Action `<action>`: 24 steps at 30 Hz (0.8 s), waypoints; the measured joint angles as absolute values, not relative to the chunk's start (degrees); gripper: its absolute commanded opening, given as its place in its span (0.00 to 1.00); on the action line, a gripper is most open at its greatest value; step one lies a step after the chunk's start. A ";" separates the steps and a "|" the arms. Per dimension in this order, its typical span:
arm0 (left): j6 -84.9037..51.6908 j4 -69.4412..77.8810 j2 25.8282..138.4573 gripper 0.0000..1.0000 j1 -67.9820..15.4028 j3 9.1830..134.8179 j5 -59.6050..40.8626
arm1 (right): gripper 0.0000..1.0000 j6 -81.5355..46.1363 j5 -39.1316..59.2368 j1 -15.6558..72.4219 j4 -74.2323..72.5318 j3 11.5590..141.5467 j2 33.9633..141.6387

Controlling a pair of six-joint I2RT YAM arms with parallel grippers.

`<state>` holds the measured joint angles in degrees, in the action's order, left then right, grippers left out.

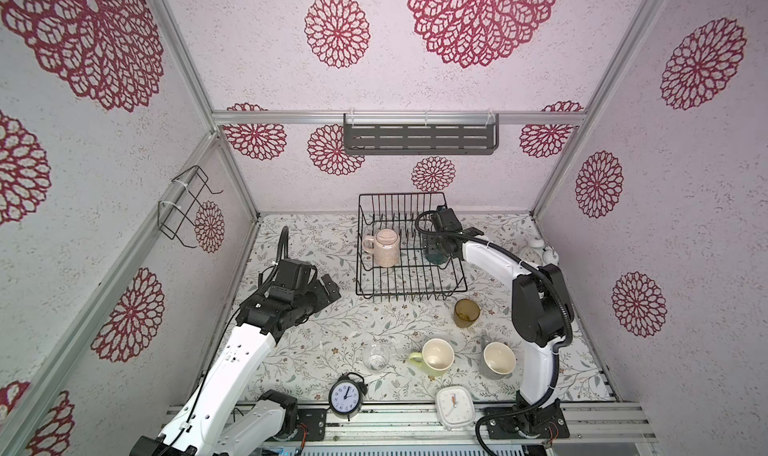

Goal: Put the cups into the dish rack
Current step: 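Lower the dark green mug upside down into the rack with the right gripper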

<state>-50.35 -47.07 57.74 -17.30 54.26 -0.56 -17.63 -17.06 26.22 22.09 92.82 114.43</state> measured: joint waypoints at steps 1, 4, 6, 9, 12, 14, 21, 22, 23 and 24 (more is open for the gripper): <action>-50.33 -47.00 57.71 1.00 -17.30 54.13 -0.62 | 0.40 -18.28 -17.43 26.26 22.24 92.90 114.56; -50.28 -46.87 57.74 1.00 -17.30 53.49 -0.93 | 0.41 -20.18 -18.79 26.50 22.72 94.02 115.50; -50.15 -47.03 57.74 1.00 -17.30 53.41 -1.06 | 0.41 -21.15 -19.62 26.55 22.63 95.00 116.51; -50.02 -47.03 57.63 1.00 -17.30 53.41 -1.26 | 0.44 -22.61 -21.28 26.63 23.40 96.55 117.89; -49.93 -47.03 56.90 1.00 -17.30 53.39 -1.23 | 0.46 -24.12 -22.94 26.63 23.33 98.32 119.87; -49.93 -47.00 56.12 1.00 -17.23 53.32 -1.23 | 0.46 -24.69 -23.90 26.70 23.18 99.31 121.25; -49.93 -47.13 54.63 1.00 -17.19 53.08 -1.23 | 0.63 -26.22 -25.50 27.07 22.68 99.63 123.44; -49.93 -47.20 54.52 1.00 -17.19 53.08 -1.23 | 0.65 -26.61 -25.50 27.07 22.74 99.63 123.44; -49.93 -47.29 54.39 1.00 -17.19 53.08 -1.23 | 0.67 -26.68 -25.47 27.07 22.76 99.63 123.44; -49.93 -47.35 54.24 1.00 -17.19 53.08 -1.23 | 0.74 -26.79 -25.47 27.07 22.83 99.63 123.44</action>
<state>-49.93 -47.35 54.24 -17.19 53.08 -1.23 -26.79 -25.47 27.07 22.83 99.63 123.44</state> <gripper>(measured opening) 0.998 0.832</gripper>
